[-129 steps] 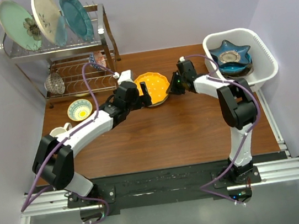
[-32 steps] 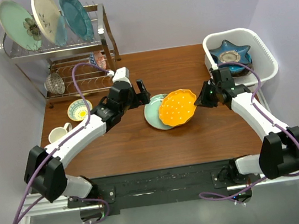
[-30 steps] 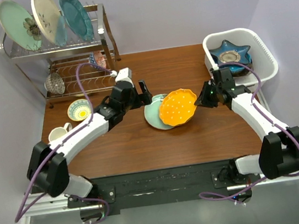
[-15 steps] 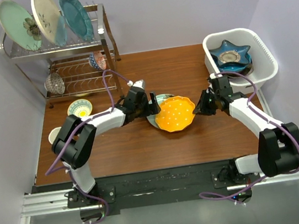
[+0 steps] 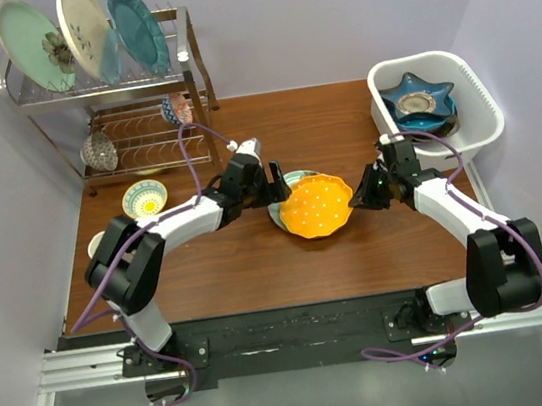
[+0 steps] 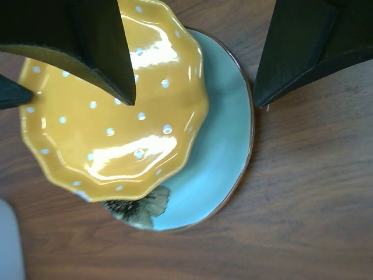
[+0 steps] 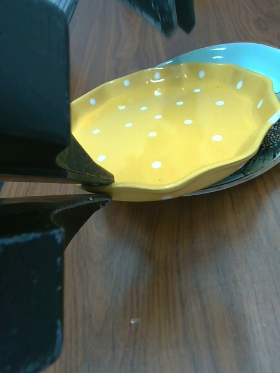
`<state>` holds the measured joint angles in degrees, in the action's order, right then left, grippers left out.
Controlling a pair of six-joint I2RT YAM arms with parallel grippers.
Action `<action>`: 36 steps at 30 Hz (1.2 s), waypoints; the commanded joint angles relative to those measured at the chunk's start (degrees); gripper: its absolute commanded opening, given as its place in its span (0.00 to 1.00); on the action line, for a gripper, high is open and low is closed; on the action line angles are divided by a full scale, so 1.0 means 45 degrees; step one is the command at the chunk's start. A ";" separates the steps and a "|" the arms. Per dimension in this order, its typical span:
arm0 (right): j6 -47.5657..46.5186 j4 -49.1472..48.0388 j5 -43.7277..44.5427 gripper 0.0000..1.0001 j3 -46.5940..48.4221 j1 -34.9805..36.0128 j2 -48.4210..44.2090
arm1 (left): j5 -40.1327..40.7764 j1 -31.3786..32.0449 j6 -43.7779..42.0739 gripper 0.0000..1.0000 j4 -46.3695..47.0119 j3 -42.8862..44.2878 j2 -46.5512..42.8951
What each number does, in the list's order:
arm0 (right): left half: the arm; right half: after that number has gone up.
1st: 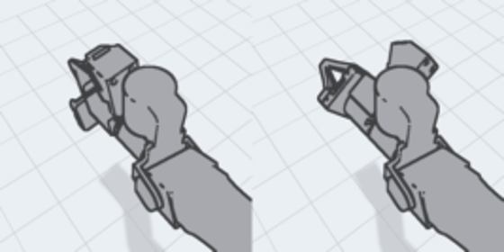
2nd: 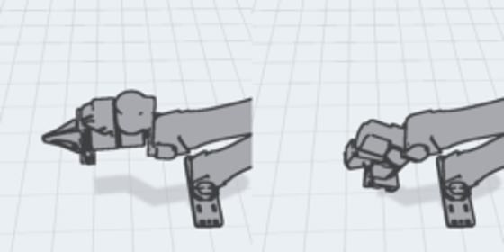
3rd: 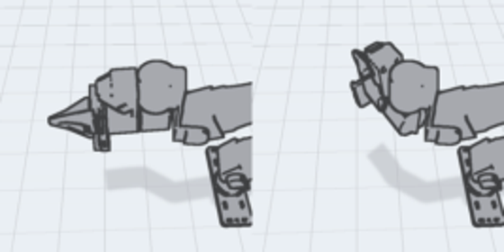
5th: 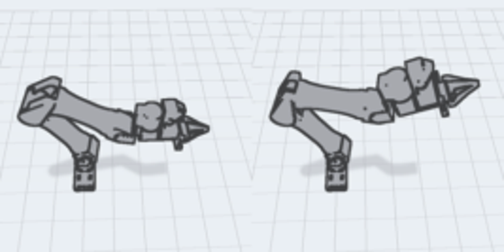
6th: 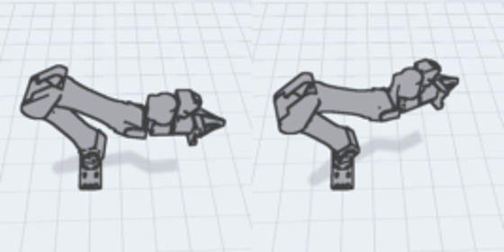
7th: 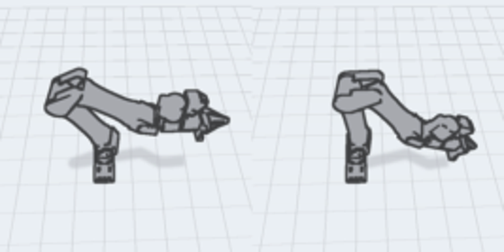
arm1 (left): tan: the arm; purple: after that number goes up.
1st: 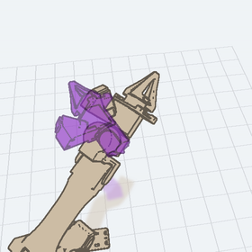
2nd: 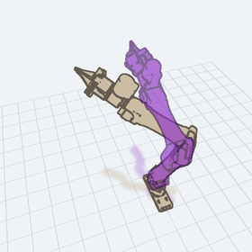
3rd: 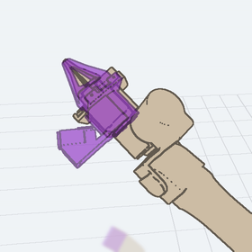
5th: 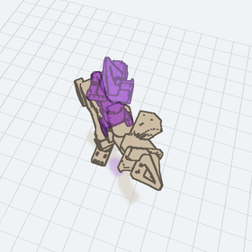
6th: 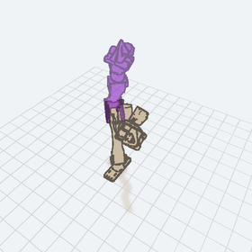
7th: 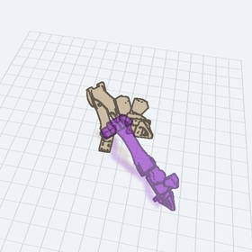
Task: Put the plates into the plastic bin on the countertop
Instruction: Pick up the plate at the center of the board.
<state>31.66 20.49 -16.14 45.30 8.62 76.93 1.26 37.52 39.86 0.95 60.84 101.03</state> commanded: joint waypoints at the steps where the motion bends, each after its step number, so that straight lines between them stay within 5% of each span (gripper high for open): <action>1: 0.0152 -0.0998 -0.0749 0.00 -0.0008 0.0017 -0.0005 | 0.0541 0.0061 -0.0146 0.87 0.0646 -0.0218 -0.1356; 25: 0.0211 -0.1136 -0.0671 0.00 -0.0379 0.0037 0.0034 | -0.2192 0.0120 -0.0283 0.71 0.1819 0.0269 0.1453; 28: 0.0211 -0.1155 -0.0671 0.00 -0.0398 -0.0002 0.0093 | -0.2583 0.0100 -0.0302 0.56 0.1956 0.0328 0.1727; 30: 0.0113 -0.1000 -0.0574 0.02 -0.0360 0.0017 0.0132 | -0.2759 0.0100 -0.0302 0.36 0.1841 0.0464 0.1961; 36: 0.0113 -0.0901 -0.0319 0.35 -0.0534 -0.0022 0.0093 | -0.3033 0.0120 -0.0224 0.04 0.1800 0.0679 0.2391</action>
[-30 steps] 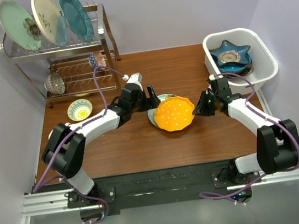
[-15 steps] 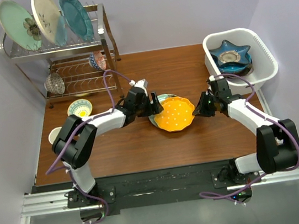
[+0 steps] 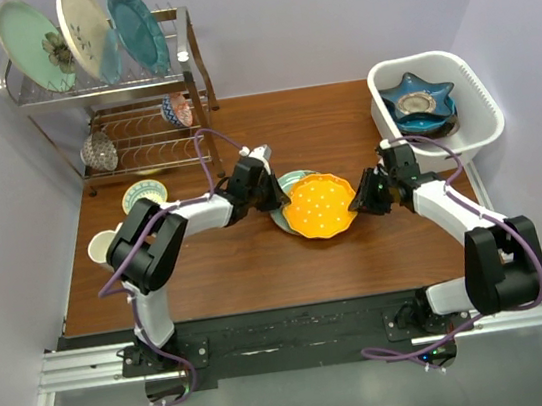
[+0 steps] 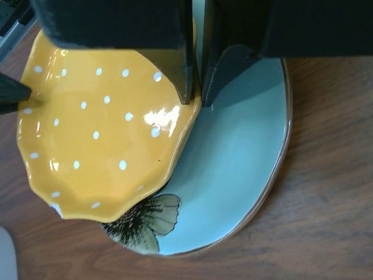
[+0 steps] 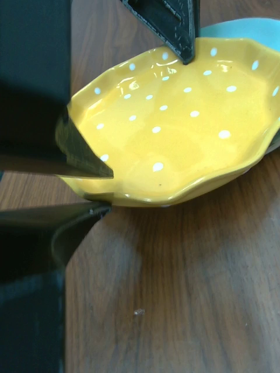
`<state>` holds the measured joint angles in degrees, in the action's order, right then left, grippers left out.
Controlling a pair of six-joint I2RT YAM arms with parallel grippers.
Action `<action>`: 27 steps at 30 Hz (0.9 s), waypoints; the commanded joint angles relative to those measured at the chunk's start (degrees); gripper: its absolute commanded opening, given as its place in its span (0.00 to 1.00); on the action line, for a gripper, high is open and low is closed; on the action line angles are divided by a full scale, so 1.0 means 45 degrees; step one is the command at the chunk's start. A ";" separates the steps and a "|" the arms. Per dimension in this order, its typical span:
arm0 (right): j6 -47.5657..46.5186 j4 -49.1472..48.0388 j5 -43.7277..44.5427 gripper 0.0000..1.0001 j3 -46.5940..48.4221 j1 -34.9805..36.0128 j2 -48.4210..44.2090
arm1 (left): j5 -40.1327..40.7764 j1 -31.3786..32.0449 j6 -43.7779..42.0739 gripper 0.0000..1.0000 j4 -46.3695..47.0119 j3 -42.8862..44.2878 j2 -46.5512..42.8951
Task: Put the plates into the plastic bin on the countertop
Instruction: Pick up the plate at the center of the board.
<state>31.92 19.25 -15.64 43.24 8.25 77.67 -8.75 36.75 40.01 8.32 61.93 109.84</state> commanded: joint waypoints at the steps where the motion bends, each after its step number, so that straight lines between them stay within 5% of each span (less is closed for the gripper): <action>1: 0.0055 -0.0624 -0.0431 0.41 -0.0117 0.0080 -0.0034 | -0.0828 0.0270 -0.0258 0.02 0.0125 0.0437 0.0473; 12: 0.0542 -0.2127 -0.1483 0.47 -0.1015 -0.0036 0.0923 | -0.0789 0.0290 -0.0141 0.00 0.0085 0.0456 0.0688; 14: 0.0737 -0.2615 -0.1758 0.38 -0.1268 -0.0075 0.1002 | -0.0809 0.0290 -0.0160 0.00 0.0066 0.0456 0.0688; 15: 0.0816 -0.2849 -0.2049 0.31 -0.1405 -0.0076 0.0925 | -0.0789 0.0290 -0.0160 0.00 0.0047 0.0456 0.0650; 16: 0.0952 -0.3102 -0.2129 0.12 -0.1484 -0.0095 0.0885 | -0.0789 0.0290 -0.0180 0.00 0.0046 0.0456 0.0669; 18: 0.1011 -0.3124 -0.2150 0.00 -0.1582 -0.0154 0.0652 | -0.0750 0.0290 -0.0199 0.00 0.0008 0.0456 0.0591; 23: 0.1011 -0.2540 -0.1837 0.00 -0.1563 -0.0290 -0.0305 | -0.0653 0.0290 -0.0200 0.09 -0.0051 0.0495 0.0338; 27: 0.0953 -0.2070 -0.1837 0.00 -0.1388 -0.0486 -0.1009 | -0.0613 0.0290 -0.0219 0.30 -0.0090 0.0476 0.0005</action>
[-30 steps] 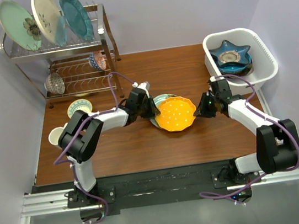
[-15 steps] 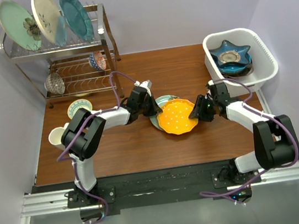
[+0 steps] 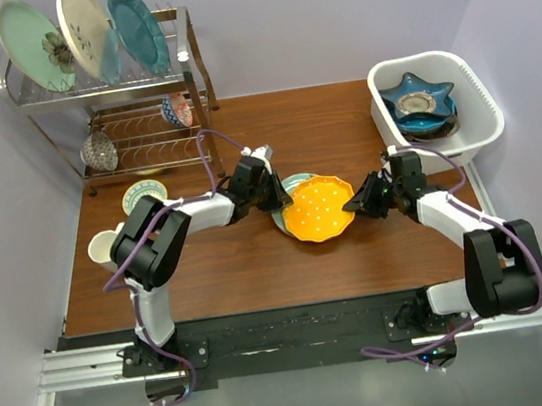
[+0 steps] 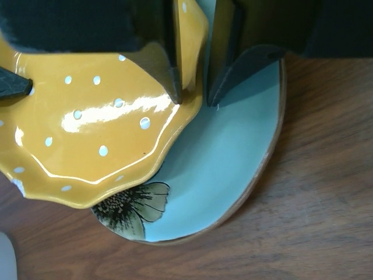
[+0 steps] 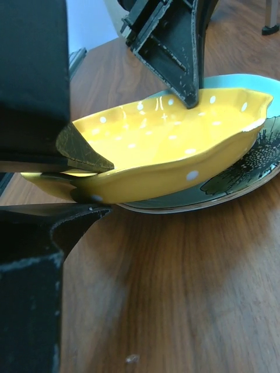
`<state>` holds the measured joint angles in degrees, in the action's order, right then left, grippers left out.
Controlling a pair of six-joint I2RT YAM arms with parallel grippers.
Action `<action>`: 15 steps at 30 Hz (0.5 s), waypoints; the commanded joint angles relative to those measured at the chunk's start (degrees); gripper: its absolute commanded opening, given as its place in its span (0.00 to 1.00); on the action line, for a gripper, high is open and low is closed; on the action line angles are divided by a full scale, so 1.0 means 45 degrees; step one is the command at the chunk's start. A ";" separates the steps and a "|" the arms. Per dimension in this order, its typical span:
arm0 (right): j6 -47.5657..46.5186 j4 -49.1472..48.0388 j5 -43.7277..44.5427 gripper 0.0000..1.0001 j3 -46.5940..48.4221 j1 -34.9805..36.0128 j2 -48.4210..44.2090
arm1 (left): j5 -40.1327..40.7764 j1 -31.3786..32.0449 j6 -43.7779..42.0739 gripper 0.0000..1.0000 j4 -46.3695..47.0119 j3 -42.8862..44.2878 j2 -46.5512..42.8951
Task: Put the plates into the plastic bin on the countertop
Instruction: Pick up the plate at the center of the board.
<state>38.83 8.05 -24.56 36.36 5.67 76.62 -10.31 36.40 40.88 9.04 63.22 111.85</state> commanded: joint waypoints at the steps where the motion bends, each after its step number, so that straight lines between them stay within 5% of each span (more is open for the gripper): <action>1: -0.0582 0.0514 0.0106 0.00 0.0162 0.0049 -0.0989 | -0.0230 0.0368 -0.0433 0.34 -0.0289 0.0189 -0.0519; 12: -0.0133 0.0593 -0.0754 0.00 0.0377 -0.0264 -0.1733 | 0.1429 0.0368 -0.0999 0.82 -0.0778 -0.0629 -0.3057; 15: -0.0210 0.0904 -0.0696 0.00 0.0572 -0.0284 -0.1948 | 0.2152 0.0367 -0.1175 0.87 -0.0934 -0.0942 -0.4072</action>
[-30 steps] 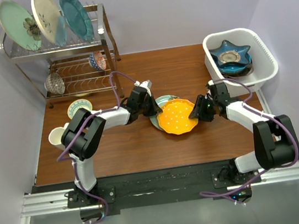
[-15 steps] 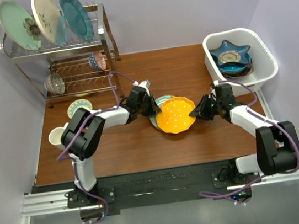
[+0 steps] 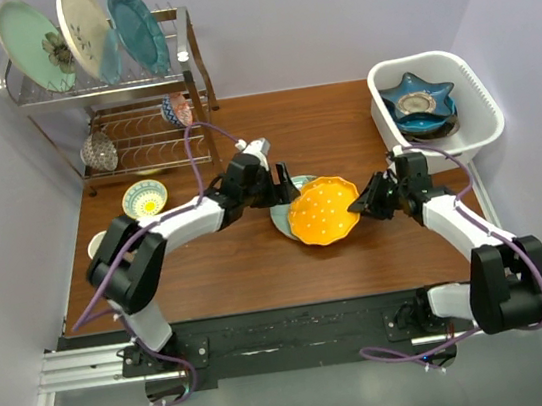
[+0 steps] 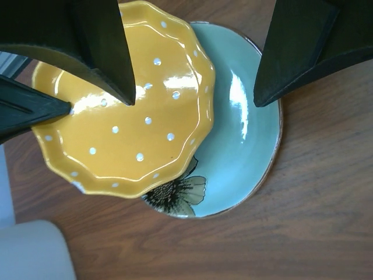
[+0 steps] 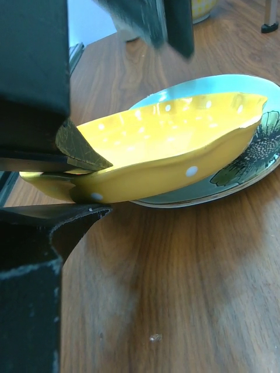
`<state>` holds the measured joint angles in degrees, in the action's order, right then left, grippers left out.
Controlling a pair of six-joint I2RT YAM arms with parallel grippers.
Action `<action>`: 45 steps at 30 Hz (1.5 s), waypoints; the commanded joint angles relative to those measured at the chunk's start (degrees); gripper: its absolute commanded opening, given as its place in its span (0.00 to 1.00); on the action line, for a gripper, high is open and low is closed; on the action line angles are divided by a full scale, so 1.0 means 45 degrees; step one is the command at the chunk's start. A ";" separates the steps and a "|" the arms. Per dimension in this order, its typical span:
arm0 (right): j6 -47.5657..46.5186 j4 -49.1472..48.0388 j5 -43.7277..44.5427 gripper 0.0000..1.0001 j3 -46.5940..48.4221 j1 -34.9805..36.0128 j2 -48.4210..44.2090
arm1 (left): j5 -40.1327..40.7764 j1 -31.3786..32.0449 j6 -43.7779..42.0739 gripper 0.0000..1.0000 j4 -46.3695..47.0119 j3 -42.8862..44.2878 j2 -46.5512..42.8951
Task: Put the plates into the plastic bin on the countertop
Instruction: Pick up the plate at the center of the board, then place the plate in the plastic bin.
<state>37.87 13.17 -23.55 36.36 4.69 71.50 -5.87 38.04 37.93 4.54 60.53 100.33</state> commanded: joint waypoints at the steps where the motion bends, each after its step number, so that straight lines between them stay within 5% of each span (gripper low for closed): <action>1: -0.0094 -0.0057 -0.0880 0.00 0.0747 -0.0046 -0.0851 | 0.1283 -0.0016 -0.0539 0.88 0.0066 -0.0424 -0.2018; 15: -0.0251 0.1078 -0.0587 0.00 0.2173 -0.0065 -0.1671 | 0.2437 0.0023 -0.0539 1.00 0.0067 -0.0991 -0.4795; 45: 0.0784 0.0296 -0.0665 0.00 0.6078 -0.0553 0.0770 | 0.2808 0.0043 -0.0637 1.00 -0.0226 -0.1147 -0.5558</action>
<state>37.52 21.61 -22.48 57.49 3.09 75.31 5.21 38.04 36.36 2.35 56.29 77.93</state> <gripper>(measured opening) 0.224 0.996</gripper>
